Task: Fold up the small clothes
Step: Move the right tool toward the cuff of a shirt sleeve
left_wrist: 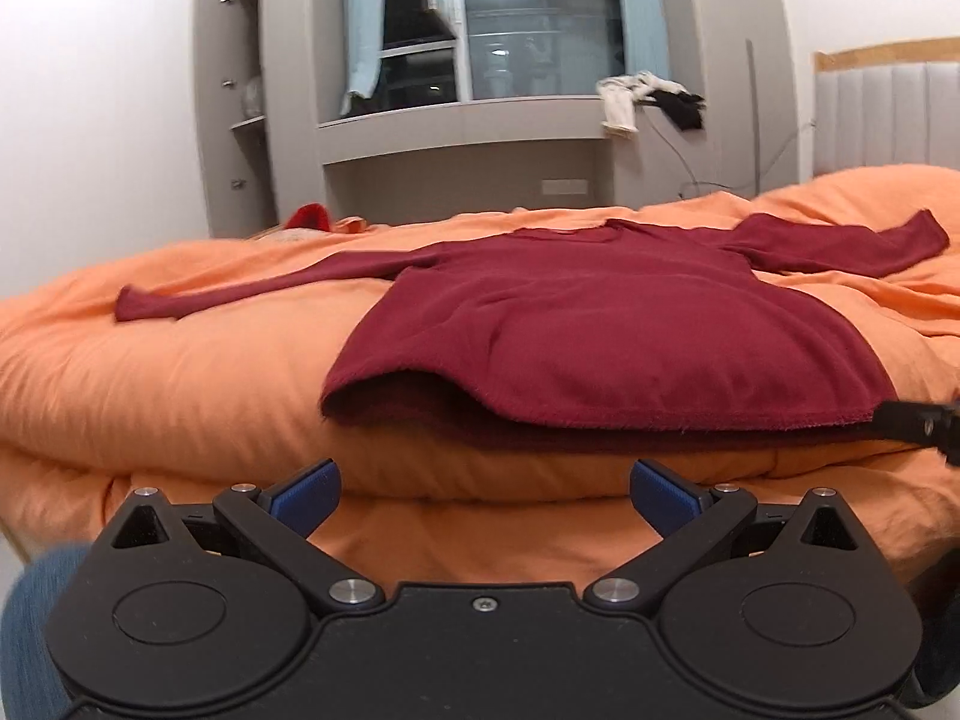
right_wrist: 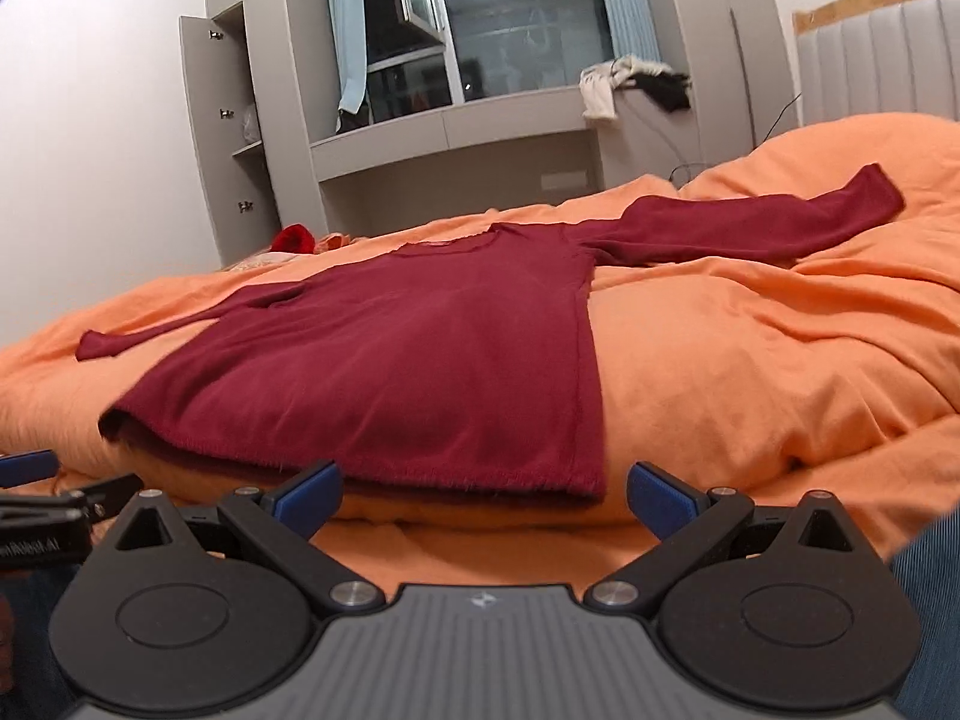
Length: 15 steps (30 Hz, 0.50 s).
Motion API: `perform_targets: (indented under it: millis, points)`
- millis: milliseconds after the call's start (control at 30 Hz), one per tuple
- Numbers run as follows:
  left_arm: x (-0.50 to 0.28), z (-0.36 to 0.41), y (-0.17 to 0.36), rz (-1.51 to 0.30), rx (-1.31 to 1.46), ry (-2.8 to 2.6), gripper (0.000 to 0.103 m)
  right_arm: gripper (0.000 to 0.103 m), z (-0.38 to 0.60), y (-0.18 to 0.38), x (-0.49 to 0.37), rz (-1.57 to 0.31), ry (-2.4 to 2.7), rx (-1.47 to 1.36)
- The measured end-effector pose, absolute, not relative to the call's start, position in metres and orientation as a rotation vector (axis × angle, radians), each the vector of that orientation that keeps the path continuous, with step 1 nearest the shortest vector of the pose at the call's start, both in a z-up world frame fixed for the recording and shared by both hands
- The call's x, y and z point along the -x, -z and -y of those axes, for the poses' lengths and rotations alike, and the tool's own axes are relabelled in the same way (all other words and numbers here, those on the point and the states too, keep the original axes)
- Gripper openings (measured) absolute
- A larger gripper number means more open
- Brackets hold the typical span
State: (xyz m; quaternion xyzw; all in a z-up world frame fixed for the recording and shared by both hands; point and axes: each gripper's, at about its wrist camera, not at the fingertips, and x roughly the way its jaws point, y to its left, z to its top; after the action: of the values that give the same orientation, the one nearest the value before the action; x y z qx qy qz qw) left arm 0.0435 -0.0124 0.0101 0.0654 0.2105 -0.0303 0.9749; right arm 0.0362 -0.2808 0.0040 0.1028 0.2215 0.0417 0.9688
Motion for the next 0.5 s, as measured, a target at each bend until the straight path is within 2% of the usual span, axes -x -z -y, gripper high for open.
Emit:
perform_targets:
  millis: [200, 500]
  points:
    - [-0.078, 0.039, -0.03, -0.402, -0.23, 0.112, 0.102, 0.103, 0.326, -0.035, -0.073, -0.42, -0.033, -0.18]
    - [-0.179, 0.055, -0.058, -0.488, -0.071, 0.175, 0.102, 0.103, 0.396, -0.058, -0.155, -0.47, 0.095, -0.199]
